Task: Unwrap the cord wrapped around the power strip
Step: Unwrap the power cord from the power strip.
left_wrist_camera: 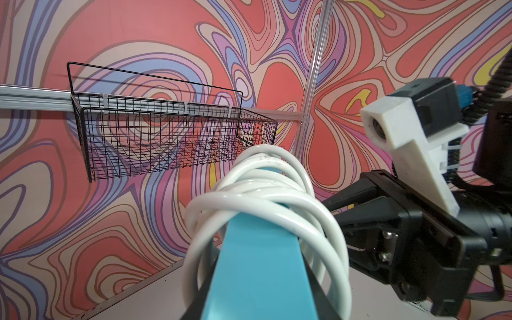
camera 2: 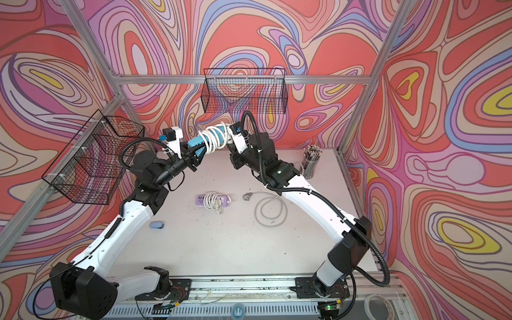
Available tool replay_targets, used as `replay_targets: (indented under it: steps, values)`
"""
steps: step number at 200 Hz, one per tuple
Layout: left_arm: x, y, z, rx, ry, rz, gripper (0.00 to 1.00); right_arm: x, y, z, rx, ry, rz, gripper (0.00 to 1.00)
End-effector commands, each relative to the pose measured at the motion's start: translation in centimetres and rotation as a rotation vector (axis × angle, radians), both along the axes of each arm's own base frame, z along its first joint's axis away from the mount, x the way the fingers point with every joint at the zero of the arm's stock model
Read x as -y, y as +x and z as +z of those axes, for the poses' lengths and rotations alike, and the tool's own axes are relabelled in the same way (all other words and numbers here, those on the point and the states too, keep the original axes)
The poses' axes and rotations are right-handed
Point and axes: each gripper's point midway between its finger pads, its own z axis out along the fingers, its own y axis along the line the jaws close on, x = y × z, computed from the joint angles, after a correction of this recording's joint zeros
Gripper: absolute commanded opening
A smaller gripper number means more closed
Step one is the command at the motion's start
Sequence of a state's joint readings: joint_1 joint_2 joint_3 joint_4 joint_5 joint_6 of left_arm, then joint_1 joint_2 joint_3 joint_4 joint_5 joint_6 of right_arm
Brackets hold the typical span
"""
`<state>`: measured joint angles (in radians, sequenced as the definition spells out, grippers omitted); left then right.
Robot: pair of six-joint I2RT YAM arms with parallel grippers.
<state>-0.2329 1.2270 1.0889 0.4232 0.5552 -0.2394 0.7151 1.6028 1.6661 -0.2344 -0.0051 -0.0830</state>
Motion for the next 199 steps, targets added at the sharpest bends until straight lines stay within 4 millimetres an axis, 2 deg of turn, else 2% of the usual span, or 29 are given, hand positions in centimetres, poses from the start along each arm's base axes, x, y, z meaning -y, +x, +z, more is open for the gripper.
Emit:
replay_targets:
  steps: [1,51,70,84,120,170,199]
  values:
    - [-4.5,3.1,0.3,0.031,-0.003,0.267,0.00,-0.2,-4.4,3.9,0.079,0.017,0.130,0.00]
    - [-5.1,3.2,0.4,0.029,-0.009,0.276,0.00,5.8,-2.3,5.1,0.090,0.006,0.020,0.00]
    - [-5.7,3.4,0.5,0.027,-0.017,0.287,0.00,7.3,-2.0,5.4,0.096,-0.006,-0.009,0.00]
    - [-5.9,3.5,0.4,0.025,-0.022,0.290,0.00,7.8,-2.1,5.7,0.099,-0.005,-0.014,0.00]
    - [-5.8,3.7,0.2,0.017,-0.024,0.282,0.00,6.4,-2.6,5.8,0.078,0.036,0.044,0.00]
    - [-6.3,4.3,-0.5,0.000,-0.022,0.330,0.00,0.3,-4.7,4.6,0.092,0.003,0.118,0.00]
    - [-8.0,4.7,-1.0,-0.007,0.001,0.444,0.00,-0.1,-5.0,4.6,0.094,0.006,0.119,0.00]
